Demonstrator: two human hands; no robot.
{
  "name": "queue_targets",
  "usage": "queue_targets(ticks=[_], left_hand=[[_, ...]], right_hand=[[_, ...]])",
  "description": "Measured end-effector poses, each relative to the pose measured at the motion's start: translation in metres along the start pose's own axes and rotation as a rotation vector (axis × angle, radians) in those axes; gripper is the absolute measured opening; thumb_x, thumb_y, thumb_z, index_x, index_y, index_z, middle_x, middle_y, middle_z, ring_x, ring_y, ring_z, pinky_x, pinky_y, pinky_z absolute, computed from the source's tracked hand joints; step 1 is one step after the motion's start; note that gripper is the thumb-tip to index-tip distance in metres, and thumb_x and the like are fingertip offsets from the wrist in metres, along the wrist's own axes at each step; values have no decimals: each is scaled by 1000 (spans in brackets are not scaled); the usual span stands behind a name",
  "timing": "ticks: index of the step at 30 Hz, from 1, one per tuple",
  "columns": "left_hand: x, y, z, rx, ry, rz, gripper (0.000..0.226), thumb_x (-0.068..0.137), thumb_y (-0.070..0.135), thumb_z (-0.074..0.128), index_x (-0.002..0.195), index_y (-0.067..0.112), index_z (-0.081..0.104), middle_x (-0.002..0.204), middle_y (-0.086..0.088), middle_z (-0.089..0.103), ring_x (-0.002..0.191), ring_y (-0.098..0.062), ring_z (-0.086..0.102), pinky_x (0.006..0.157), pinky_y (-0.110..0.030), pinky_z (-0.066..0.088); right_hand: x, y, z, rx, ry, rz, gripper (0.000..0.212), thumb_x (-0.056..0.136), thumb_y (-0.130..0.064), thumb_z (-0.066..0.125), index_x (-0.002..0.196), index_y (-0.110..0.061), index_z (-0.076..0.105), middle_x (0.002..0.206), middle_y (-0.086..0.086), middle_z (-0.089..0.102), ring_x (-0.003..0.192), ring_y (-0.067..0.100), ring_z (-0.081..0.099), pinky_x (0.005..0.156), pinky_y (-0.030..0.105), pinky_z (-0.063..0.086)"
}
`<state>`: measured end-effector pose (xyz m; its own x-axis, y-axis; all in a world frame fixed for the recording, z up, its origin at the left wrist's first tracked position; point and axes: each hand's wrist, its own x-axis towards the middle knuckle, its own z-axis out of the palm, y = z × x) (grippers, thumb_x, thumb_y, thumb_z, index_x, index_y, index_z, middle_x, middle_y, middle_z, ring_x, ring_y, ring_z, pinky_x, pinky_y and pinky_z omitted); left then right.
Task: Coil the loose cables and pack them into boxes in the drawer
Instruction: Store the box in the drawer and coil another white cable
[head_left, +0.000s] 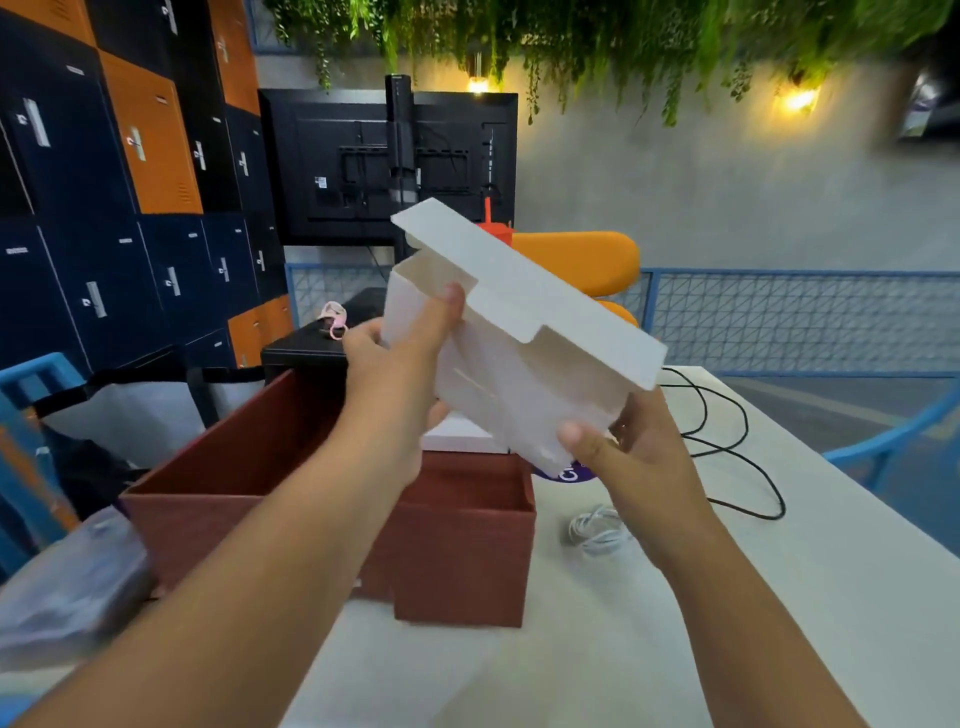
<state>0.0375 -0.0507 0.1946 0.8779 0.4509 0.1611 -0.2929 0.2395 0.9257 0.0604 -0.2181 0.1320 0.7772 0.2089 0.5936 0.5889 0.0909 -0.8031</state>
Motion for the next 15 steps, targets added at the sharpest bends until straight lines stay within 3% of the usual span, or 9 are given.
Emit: queue_targets(ticks=[2, 4, 7, 9, 12, 15], left_hand=[[-17, -12, 11, 70, -30, -5, 61, 66, 60, 71, 109, 29, 40, 112, 4, 58, 98, -14, 60, 70, -32, 55], [-34, -24, 20, 167, -83, 41, 63, 60, 68, 69, 104, 30, 44, 113, 4, 61, 100, -14, 61, 85, -39, 52], [-61, -43, 31, 254, -207, 133, 30, 84, 40, 63, 108, 29, 50, 105, 9, 64, 87, 0, 62, 79, -22, 51], [-78, -57, 37, 265, -296, 162, 29, 89, 22, 58, 116, 31, 50, 100, 19, 63, 82, 11, 60, 74, -12, 49], [-97, -84, 41, 370, -429, 169, 36, 92, 15, 54, 114, 43, 49, 92, 43, 58, 89, 26, 51, 77, -2, 40], [-114, -114, 38, 534, -475, 96, 30, 93, 22, 52, 105, 49, 51, 98, 37, 59, 94, 22, 51, 74, 3, 36]], right_hand=[[-11, -6, -13, 33, 143, -23, 57, 67, -35, 68, 119, -36, 46, 105, -26, 65, 100, -5, 60, 73, 13, 50], [-25, -14, -36, 51, 245, 3, 45, 70, -41, 65, 112, -39, 49, 99, -28, 66, 96, -3, 62, 71, 13, 51], [-47, -24, -71, 81, 314, 96, 67, 55, -68, 71, 113, -37, 55, 101, -20, 69, 92, 1, 65, 70, 20, 55], [-57, -26, -90, 82, 350, 190, 54, 71, -56, 63, 117, -28, 56, 96, -16, 71, 86, 1, 67, 69, 25, 55], [-70, -20, -114, 40, 439, 467, 29, 94, -32, 48, 119, -24, 56, 103, -7, 70, 95, 12, 65, 89, 38, 49], [-83, -10, -130, -170, 423, 706, 23, 96, -33, 46, 102, -17, 61, 108, 4, 64, 102, 26, 59, 99, 45, 42]])
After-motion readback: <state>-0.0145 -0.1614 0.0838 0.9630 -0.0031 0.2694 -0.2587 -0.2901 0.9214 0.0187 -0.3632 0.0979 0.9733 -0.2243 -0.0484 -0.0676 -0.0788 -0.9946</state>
